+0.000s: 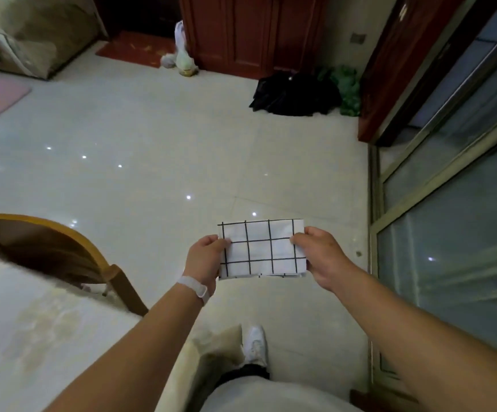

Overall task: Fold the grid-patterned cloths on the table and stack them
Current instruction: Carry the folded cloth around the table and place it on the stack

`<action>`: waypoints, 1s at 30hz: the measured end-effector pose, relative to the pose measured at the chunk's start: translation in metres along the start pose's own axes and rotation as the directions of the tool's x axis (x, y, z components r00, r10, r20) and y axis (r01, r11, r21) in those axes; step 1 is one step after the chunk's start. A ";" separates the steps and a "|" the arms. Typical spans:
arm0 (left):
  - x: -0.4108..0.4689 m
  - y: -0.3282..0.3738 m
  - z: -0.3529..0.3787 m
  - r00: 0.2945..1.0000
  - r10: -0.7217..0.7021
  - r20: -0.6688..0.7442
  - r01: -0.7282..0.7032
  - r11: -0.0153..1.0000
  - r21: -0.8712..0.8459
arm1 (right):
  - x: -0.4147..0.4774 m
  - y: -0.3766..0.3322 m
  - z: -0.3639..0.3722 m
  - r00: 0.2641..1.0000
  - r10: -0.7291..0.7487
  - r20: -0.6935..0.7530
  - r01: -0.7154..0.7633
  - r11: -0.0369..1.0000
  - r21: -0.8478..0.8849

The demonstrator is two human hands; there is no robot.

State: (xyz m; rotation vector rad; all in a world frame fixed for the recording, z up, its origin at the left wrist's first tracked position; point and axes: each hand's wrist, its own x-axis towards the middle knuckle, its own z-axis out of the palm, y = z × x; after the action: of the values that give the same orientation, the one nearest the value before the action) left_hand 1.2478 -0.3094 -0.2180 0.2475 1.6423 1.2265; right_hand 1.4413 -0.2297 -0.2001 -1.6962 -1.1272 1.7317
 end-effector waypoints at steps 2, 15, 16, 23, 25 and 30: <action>0.025 0.022 0.008 1.000 0.014 0.013 -0.014 1.000 0.004 | 0.022 -0.024 0.003 1.000 -0.018 -0.014 0.018 1.000 -0.014; 0.106 0.105 -0.018 0.985 0.105 -0.136 -0.117 0.990 -0.082 | 0.117 -0.120 0.075 0.987 -0.106 0.121 0.114 0.992 -0.057; 0.111 0.107 -0.023 0.982 0.097 -0.159 -0.113 0.989 -0.096 | 0.125 -0.123 0.084 0.985 -0.100 0.141 0.109 0.992 -0.060; 0.153 0.142 -0.040 0.939 0.045 -0.340 -0.114 0.976 -0.187 | 0.189 -0.163 0.139 0.950 -0.046 0.309 0.102 0.981 -0.165; 0.166 0.158 -0.040 0.925 0.041 -0.378 -0.125 0.972 -0.199 | 0.207 -0.186 0.152 0.932 -0.073 0.354 0.147 0.971 -0.187; 0.203 0.204 -0.029 0.899 0.047 -0.436 -0.147 0.969 -0.198 | 0.259 -0.250 0.181 0.872 -0.163 0.461 0.301 0.922 -0.244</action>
State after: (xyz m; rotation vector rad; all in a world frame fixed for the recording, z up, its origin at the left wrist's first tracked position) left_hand 1.0546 -0.0985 -0.1762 -0.0955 1.8552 1.6179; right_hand 1.1793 0.0742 -0.1690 -1.2805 -1.8100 1.8987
